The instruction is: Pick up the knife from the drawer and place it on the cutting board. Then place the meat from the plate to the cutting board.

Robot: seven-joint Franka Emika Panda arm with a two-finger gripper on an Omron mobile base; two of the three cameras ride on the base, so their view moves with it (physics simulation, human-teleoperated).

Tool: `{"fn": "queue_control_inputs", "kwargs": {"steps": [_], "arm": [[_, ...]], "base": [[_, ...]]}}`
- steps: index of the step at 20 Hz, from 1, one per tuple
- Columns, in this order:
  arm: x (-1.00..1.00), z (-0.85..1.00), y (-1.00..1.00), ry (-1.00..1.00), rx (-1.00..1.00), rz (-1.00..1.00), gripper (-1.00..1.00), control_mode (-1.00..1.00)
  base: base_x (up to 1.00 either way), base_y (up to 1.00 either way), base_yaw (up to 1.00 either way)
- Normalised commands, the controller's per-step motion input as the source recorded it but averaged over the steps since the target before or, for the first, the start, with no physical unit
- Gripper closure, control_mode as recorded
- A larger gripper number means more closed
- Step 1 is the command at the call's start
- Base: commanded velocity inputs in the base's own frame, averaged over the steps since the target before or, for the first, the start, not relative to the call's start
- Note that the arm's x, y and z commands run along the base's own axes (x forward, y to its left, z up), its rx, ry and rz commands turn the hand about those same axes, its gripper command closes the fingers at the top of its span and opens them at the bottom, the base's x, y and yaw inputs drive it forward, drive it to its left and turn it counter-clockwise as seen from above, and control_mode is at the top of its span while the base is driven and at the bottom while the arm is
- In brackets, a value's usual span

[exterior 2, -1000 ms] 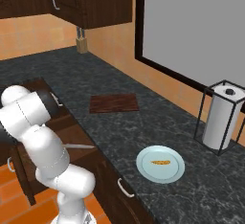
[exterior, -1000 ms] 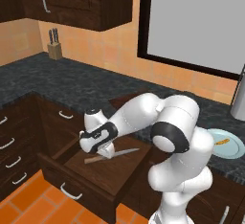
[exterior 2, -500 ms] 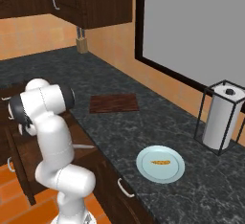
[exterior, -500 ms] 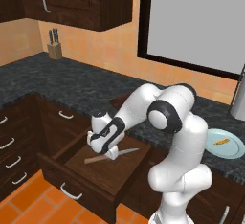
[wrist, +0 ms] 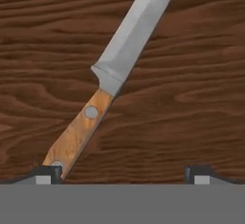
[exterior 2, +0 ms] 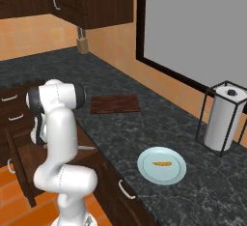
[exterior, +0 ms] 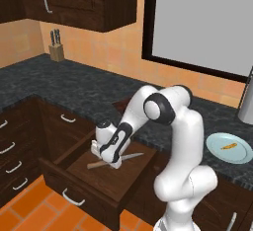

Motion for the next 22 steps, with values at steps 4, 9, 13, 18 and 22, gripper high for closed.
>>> {"fn": "queue_control_inputs", "kwargs": {"steps": [4, 9, 13, 18, 22], "arm": [[0.26, -0.10, 0.02, 0.00, 0.00, 0.00, -1.00, -1.00], [0.24, -0.21, 0.05, 0.02, 0.00, 0.00, -1.00, -1.00], [0.30, -0.12, 0.04, 0.00, 0.00, 0.00, -1.00, -1.00], [0.36, -0.11, 0.16, 0.03, 0.01, -0.03, -1.00, -1.00], [0.15, -0.73, 0.33, 0.08, 0.00, -0.06, -1.00, -1.00]], "base": [[0.00, 0.00, 0.00], [0.00, 0.00, 0.00], [0.00, 0.00, 0.00], [0.00, 0.00, 0.00], [0.00, 0.00, 0.00]]}}
